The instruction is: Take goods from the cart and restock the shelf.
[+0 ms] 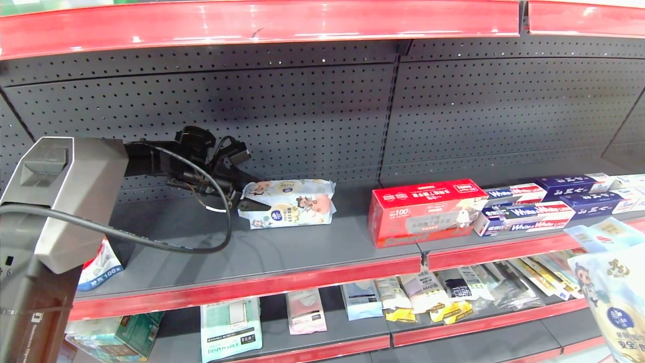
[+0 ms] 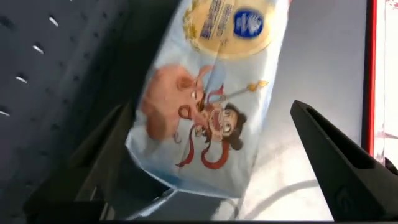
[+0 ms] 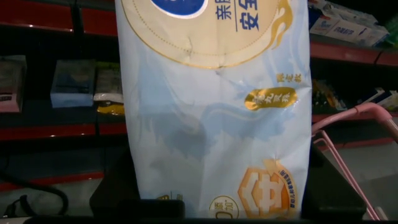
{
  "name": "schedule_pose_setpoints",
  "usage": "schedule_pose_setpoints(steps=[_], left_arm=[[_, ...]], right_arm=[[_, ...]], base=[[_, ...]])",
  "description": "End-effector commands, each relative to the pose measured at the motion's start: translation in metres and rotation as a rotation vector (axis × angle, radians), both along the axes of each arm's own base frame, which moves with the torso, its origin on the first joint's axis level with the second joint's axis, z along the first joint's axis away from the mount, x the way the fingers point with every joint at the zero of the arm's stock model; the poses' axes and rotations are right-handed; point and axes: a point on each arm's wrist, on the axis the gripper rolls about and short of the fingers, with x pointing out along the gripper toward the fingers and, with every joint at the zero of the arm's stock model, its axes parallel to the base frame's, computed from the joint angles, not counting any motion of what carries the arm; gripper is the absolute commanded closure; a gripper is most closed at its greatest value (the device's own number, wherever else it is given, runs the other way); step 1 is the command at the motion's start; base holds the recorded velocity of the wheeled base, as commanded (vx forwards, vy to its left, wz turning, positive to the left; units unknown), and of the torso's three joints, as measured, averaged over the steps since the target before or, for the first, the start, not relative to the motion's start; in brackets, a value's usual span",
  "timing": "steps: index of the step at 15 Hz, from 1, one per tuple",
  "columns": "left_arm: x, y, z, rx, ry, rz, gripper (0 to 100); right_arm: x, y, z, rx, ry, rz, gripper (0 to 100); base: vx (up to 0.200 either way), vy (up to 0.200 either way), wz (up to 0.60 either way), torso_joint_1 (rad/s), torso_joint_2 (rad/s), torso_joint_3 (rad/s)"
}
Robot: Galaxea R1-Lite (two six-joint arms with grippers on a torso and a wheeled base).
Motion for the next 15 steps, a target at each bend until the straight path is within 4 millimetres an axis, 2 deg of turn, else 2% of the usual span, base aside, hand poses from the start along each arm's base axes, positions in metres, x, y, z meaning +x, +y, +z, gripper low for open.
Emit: schedule_pose_setpoints(steps=[1, 3, 5, 8, 15], left_arm=[[0.002, -0.005, -0.009, 0.003, 0.016, -0.011, 0], [0.002, -0.009, -0.013, 0.004, 0.024, -0.021, 0], [0.004, -0.012, -0.029, 0.008, 0.055, -0.028, 0], [0.002, -0.017, -0.042, 0.014, 0.113, -0.039, 0], [0.0, -0.018, -0.05, 0.019, 0.156, -0.038, 0]], right_arm=[[0.0, 0.0, 0.0, 0.0, 0.0, -0.001, 100], [0.0, 0.0, 0.0, 0.0, -0.001, -0.001, 100], [0.0, 0.0, 0.0, 0.0, -0.004, -0.003, 100], [-0.001, 0.0, 0.0, -0.009, -0.004, -0.001, 100], [0.0, 0.0, 0.0, -0.01, -0.001, -0.001, 100]], base=[[0.0, 0.0, 0.0, 0.0, 0.0, 0.0], [0.0, 0.0, 0.0, 0.0, 0.0, 0.0], [0.0, 0.0, 0.0, 0.0, 0.0, 0.0], [0.0, 0.0, 0.0, 0.0, 0.0, 0.0], [0.0, 0.0, 0.0, 0.0, 0.0, 0.0]])
